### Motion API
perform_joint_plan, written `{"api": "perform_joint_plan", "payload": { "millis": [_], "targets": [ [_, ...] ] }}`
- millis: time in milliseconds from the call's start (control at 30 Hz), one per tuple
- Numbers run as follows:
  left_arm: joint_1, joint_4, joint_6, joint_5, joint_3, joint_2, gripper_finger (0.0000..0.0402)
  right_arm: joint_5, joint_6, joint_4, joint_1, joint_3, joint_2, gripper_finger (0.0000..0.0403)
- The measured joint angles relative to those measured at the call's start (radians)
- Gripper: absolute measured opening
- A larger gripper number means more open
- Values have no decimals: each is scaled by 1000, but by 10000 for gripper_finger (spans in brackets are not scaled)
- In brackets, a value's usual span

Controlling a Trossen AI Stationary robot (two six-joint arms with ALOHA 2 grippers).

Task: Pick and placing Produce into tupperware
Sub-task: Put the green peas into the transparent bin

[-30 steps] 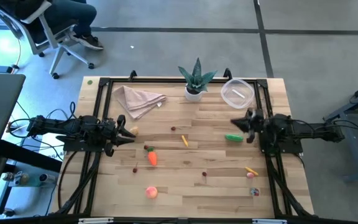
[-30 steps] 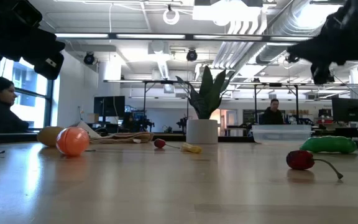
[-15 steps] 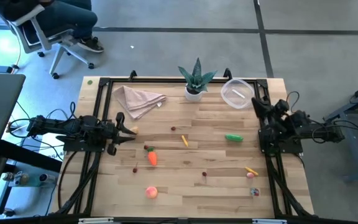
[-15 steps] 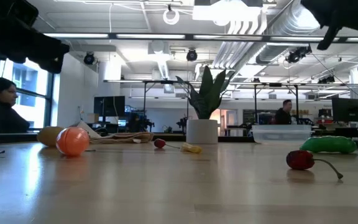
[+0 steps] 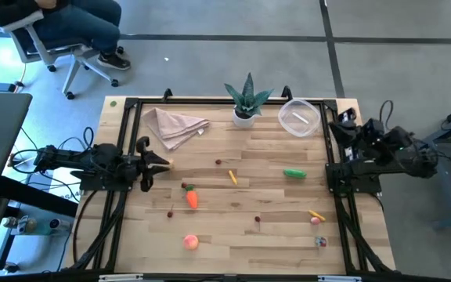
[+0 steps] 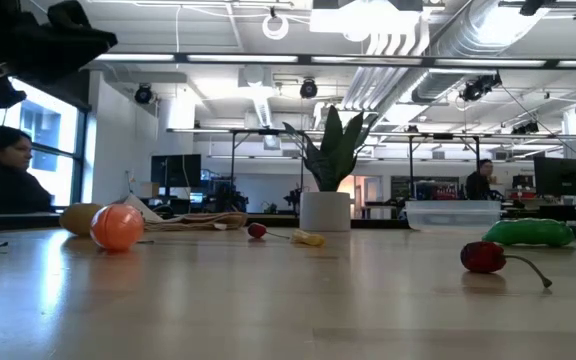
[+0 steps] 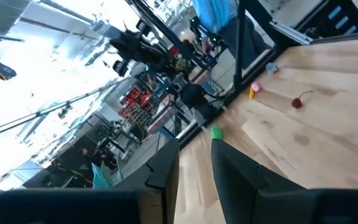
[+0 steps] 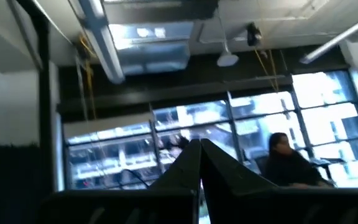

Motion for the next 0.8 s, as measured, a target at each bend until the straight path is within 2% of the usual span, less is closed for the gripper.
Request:
{"api": "perform_joint_plan", "payload": {
  "millis": [167, 267, 400, 500, 667, 800],
  "targets": [
    [0, 8, -14, 1, 0, 0, 83, 142, -31, -136, 0, 128, 99, 0],
    [0, 29, -172, 23, 0, 0, 83, 194, -31, -184, 0, 167, 160, 0],
    [0, 132, -519, 25, -1, 0, 83, 156, -72, -237, 0, 194, 227, 0],
    [0, 278, -703, -7, -1, 0, 83, 138, -107, -247, 0, 196, 267, 0],
    [0, 452, -830, 5, 0, -1, 83, 161, -36, -313, 0, 196, 300, 0],
    [0, 462, -887, 31, 0, 0, 83, 175, 20, -359, 0, 196, 329, 0]
  ]
}}
